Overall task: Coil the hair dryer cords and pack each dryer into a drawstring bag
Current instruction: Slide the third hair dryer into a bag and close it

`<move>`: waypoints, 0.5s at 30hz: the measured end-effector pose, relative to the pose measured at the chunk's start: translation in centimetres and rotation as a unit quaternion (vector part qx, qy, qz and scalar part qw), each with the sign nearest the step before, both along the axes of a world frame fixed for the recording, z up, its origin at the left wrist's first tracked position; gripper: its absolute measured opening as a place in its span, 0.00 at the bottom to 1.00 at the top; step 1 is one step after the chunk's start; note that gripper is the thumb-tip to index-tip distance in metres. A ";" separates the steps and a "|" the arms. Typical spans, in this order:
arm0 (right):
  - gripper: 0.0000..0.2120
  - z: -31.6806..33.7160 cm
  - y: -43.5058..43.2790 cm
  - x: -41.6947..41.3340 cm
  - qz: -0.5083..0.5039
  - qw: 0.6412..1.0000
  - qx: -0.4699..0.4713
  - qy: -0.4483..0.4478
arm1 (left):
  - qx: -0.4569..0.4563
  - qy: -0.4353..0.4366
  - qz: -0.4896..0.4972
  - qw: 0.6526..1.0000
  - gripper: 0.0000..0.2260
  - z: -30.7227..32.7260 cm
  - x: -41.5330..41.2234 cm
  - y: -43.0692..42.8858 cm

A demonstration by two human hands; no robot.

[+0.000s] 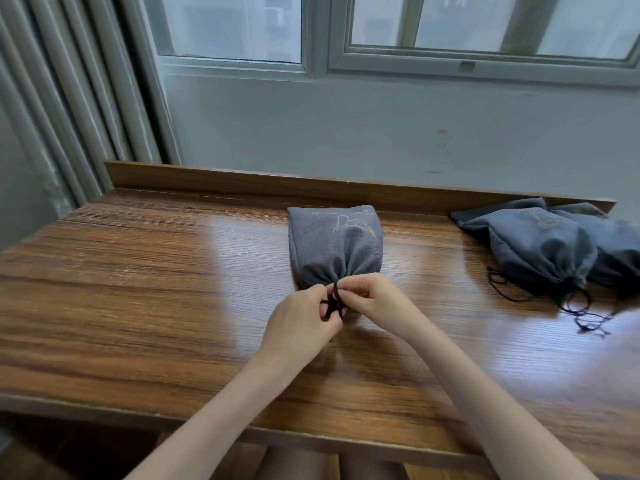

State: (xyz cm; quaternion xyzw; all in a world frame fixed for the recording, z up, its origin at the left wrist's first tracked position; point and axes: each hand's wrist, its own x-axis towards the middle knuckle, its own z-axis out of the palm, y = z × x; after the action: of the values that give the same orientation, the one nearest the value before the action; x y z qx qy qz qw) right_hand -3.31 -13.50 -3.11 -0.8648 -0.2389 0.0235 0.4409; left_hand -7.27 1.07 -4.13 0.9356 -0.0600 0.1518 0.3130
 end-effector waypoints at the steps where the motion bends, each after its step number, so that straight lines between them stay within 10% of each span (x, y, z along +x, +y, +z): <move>1: 0.14 0.0 0.0 0.0 0.004 1.000 -0.002 0.005 | 0.003 0.002 0.003 1.000 0.18 0.0 0.1 0.1; 11: 0.08 0.4 0.0 -0.6 0.014 0.999 -0.018 0.032 | 0.032 0.048 -0.036 0.998 0.16 -0.4 1.3 0.1; 15: 0.15 0.6 -0.3 -0.7 -0.030 0.983 0.144 0.107 | -0.049 0.027 -0.082 0.995 0.17 -0.7 1.6 0.6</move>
State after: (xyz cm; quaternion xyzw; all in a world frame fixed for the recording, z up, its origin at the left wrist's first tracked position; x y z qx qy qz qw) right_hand -3.98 -13.82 -2.48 -0.7914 -0.1655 0.0682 0.5846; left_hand -5.70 1.65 -4.82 0.9147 -0.1204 0.1029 0.3718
